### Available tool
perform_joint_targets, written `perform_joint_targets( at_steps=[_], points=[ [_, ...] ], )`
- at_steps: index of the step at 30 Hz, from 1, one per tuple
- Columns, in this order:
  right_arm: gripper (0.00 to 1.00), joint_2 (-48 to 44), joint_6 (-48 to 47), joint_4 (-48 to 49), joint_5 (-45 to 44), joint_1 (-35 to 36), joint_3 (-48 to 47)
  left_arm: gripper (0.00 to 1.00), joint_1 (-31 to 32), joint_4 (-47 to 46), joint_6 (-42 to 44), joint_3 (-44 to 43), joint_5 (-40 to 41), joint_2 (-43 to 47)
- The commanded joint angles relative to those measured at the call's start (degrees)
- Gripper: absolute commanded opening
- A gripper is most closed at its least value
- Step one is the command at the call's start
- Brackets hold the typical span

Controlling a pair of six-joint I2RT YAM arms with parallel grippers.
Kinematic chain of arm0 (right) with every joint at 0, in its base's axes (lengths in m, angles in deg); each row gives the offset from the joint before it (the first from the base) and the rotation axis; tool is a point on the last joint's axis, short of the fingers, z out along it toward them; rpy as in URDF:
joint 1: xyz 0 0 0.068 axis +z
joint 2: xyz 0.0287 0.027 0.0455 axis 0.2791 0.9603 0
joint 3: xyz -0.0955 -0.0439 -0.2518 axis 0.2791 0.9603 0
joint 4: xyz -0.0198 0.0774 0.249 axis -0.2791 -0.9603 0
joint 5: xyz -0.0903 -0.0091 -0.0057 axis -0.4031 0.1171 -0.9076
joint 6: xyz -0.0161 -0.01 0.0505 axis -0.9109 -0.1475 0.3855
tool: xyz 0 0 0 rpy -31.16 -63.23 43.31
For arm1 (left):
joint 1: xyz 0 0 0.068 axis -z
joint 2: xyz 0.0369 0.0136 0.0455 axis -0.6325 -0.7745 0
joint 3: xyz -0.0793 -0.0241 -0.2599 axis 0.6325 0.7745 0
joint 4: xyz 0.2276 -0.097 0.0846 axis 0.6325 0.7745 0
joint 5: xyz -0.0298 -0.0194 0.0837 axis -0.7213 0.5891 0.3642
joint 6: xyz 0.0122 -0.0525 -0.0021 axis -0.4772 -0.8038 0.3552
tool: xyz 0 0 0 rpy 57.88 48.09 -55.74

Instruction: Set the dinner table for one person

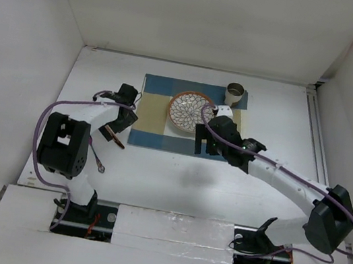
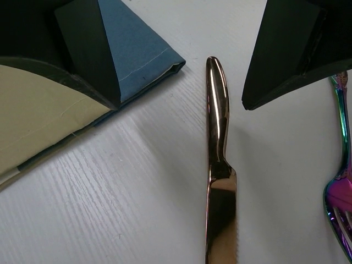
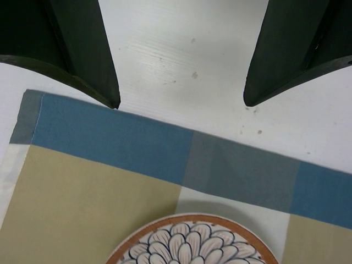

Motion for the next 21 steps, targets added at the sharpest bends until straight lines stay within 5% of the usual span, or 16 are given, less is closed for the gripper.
perform_joint_targets(
  at_steps=[1, 10, 16, 21],
  points=[
    [1.00, -3.07, 1.13, 3.26, -1.56, 0.54, 1.35, 0.89, -0.91, 0.48, -2.43, 1.44, 1.72, -0.42],
    [1.00, -6.42, 0.60, 2.65, -2.09, 0.54, 2.58, 0.88, -3.81, -4.71, -1.82, 5.93, -0.21, -2.70],
    [1.00, -7.57, 1.21, 1.60, -3.67, 0.54, 2.58, 0.63, -4.51, -5.33, -1.82, 7.60, -1.36, -3.32],
    [1.00, -8.70, 1.22, 1.59, -4.20, 0.54, 3.10, 0.55, -4.51, -4.71, -1.82, 8.13, -1.36, -3.32]
  ],
)
